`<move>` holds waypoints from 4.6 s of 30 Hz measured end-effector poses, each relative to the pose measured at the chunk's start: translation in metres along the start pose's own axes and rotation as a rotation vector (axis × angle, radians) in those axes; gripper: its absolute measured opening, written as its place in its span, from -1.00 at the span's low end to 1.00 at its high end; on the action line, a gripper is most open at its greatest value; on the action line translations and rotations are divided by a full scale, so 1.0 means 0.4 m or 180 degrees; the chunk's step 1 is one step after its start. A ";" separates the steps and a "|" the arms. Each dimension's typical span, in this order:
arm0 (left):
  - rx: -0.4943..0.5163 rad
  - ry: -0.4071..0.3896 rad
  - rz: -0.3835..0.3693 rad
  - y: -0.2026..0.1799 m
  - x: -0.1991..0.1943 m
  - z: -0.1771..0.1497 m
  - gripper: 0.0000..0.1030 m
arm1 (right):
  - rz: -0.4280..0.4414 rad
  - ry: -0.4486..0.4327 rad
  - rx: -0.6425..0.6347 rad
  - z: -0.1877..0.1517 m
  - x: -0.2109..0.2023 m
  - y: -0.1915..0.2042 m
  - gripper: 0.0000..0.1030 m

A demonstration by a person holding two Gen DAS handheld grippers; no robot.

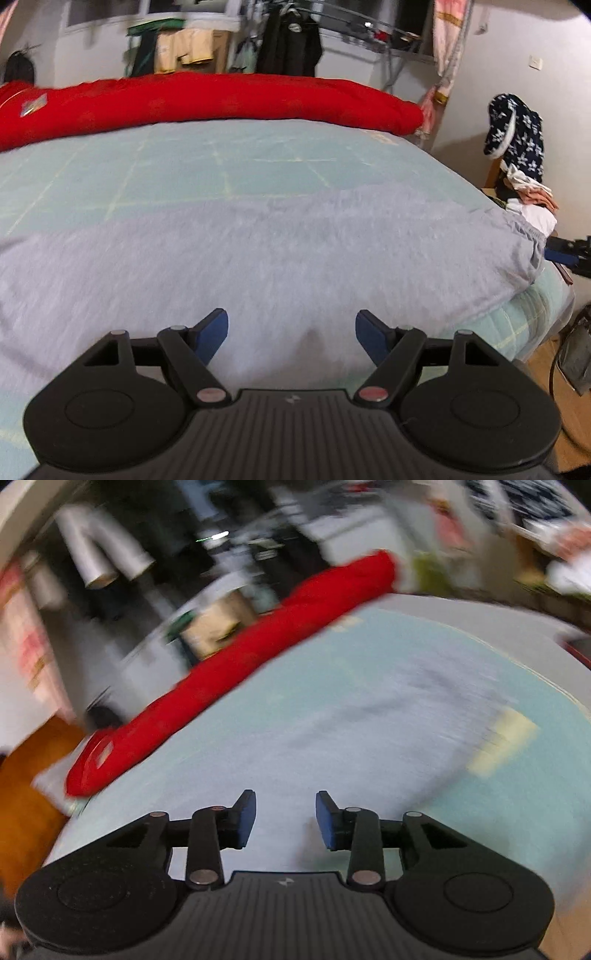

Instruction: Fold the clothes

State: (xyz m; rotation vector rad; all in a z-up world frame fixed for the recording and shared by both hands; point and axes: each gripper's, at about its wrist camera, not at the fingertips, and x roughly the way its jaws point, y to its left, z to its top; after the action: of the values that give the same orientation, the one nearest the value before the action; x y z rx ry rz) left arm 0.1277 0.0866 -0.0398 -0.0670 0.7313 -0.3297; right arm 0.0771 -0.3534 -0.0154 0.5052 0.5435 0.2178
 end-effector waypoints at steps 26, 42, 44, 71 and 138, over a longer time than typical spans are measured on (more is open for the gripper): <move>-0.0230 0.0473 -0.1673 -0.040 0.429 0.443 0.54 | 0.0681 0.0427 -0.0224 -0.035 0.179 0.096 0.31; -0.0265 0.0883 -0.2034 -0.056 0.617 0.386 0.54 | 0.1002 0.0426 -0.0258 -0.005 0.252 0.047 0.38; -0.0063 0.0760 -0.1974 -0.075 0.583 0.371 0.54 | 0.1076 0.0458 -0.0239 -0.014 0.258 0.043 0.39; 0.0227 0.1153 -0.2320 -0.189 0.688 0.386 0.60 | 0.1170 0.0593 -0.0085 -0.033 0.346 -0.008 0.42; -0.0104 0.1235 -0.2573 -0.068 0.751 0.438 0.71 | 0.1354 0.0515 -0.0065 -0.054 0.318 -0.033 0.57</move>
State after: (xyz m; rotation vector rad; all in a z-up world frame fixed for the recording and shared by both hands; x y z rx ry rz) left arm 0.4459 -0.0442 -0.0982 -0.3408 1.0764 -1.1244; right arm 0.1726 -0.3142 -0.0938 0.5833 0.5862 0.6737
